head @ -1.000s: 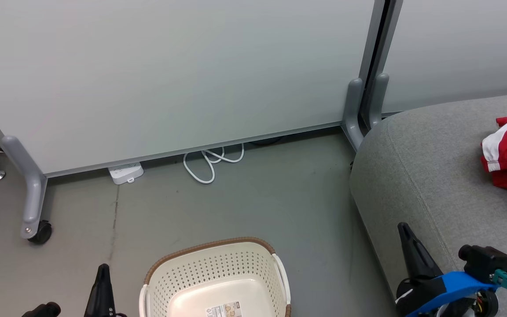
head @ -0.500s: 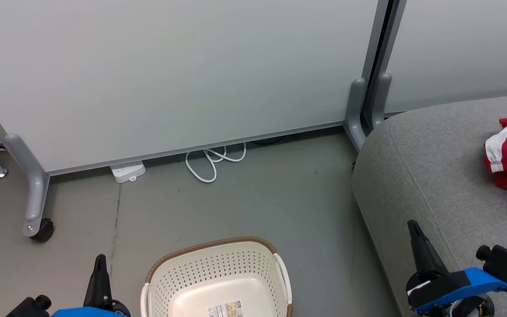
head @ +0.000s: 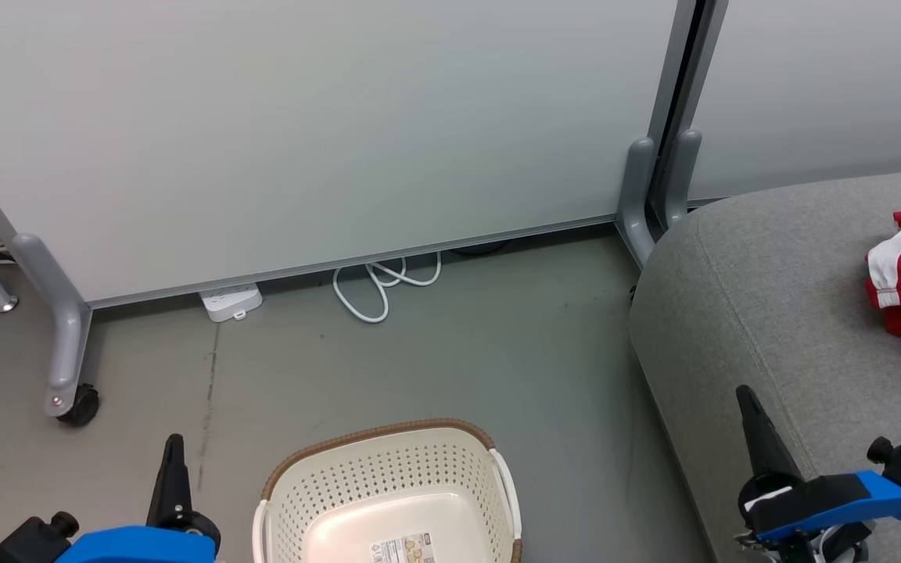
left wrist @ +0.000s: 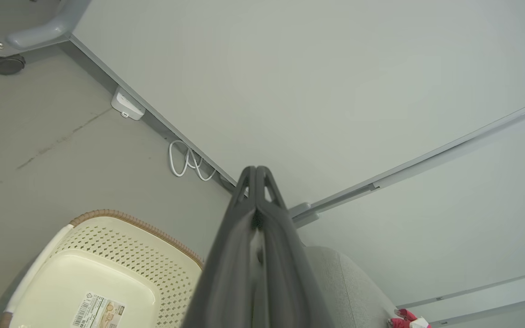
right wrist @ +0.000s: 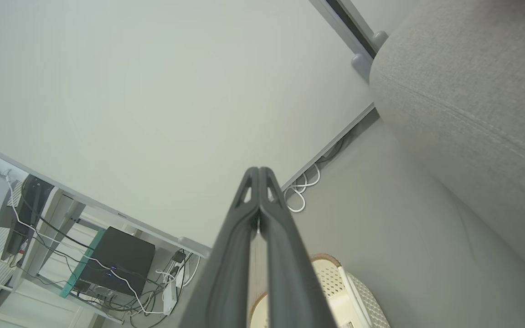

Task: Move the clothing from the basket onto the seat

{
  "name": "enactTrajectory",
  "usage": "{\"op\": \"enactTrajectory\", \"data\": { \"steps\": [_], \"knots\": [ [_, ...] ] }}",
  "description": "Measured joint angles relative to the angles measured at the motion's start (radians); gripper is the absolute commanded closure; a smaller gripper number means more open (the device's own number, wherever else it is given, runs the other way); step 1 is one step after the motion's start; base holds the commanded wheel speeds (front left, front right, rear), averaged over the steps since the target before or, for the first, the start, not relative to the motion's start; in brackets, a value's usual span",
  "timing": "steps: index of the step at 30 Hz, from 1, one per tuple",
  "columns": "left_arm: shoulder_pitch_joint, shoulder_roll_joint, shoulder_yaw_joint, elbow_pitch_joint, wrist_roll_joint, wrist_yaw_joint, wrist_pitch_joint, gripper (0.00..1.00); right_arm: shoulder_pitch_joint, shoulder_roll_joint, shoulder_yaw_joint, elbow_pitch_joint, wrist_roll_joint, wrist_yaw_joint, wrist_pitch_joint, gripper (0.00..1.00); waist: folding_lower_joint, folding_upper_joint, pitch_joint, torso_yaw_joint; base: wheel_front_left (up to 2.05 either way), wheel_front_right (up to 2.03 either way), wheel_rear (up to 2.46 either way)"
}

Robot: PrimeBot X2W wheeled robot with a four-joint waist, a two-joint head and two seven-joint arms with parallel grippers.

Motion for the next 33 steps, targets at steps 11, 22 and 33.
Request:
{"op": "enactTrajectory", "data": {
  "steps": [11,22,33],
  "knots": [
    [-0.022,-0.002,0.009,-0.005,-0.108,0.0,0.033,1.0,-0.011,0.0,-0.015,-0.002,0.133,0.0,0.023,1.0,0.0,0.0,0.002,0.005,0.0,0.0,0.0],
    [-0.043,-0.006,0.022,-0.007,-0.206,0.0,0.062,1.0,-0.017,0.0,-0.03,-0.004,0.252,0.0,0.044,1.0,0.0,0.0,0.003,0.01,0.0,0.0,0.0],
    [-0.061,-0.008,0.032,-0.01,-0.296,0.0,0.091,1.0,-0.019,0.0,-0.043,-0.006,0.359,0.0,0.061,1.0,0.0,0.0,0.005,0.016,0.0,0.0,0.0]
  ]
}}
